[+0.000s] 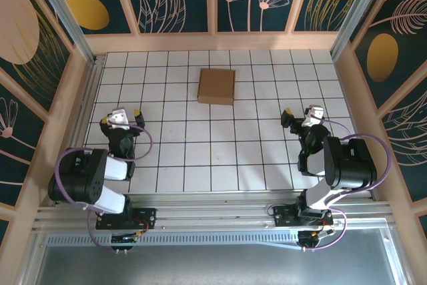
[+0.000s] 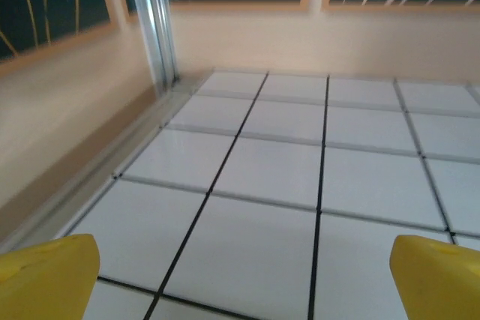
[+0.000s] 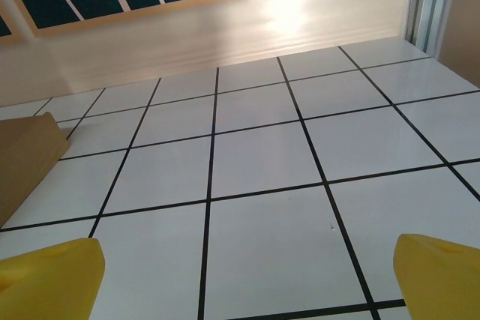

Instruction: Fold the paper box

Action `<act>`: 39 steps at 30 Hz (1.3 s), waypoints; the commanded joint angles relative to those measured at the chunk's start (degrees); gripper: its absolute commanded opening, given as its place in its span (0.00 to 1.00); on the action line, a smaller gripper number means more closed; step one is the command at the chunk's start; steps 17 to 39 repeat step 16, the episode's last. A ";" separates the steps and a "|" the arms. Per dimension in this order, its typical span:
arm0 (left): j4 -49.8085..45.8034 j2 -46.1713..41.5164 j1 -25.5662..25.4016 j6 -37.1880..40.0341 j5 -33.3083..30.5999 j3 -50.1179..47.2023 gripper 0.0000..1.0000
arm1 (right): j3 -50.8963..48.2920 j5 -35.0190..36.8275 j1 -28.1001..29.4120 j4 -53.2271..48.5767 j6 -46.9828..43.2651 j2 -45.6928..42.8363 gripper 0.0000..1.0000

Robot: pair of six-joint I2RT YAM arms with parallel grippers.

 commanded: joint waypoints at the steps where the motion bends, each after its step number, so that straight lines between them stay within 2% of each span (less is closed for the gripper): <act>1: 4.47 1.47 1.74 -3.19 6.22 1.78 0.99 | 0.76 0.00 0.39 2.51 -0.22 0.34 0.99; 3: 0.37 0.31 1.77 -3.03 6.09 2.64 0.99 | 0.84 0.00 0.44 2.46 -0.31 0.34 0.99; 13: 0.52 0.38 1.77 -2.43 7.32 2.77 0.99 | 1.65 2.69 1.89 0.59 -1.36 0.21 0.99; 16: 0.56 0.40 1.78 -2.47 7.32 2.77 0.99 | -1.66 1.55 1.97 6.69 -1.76 0.23 0.99; 39: 0.56 0.40 1.78 -2.47 7.32 2.77 0.99 | -1.66 1.55 1.97 6.69 -1.76 0.23 0.99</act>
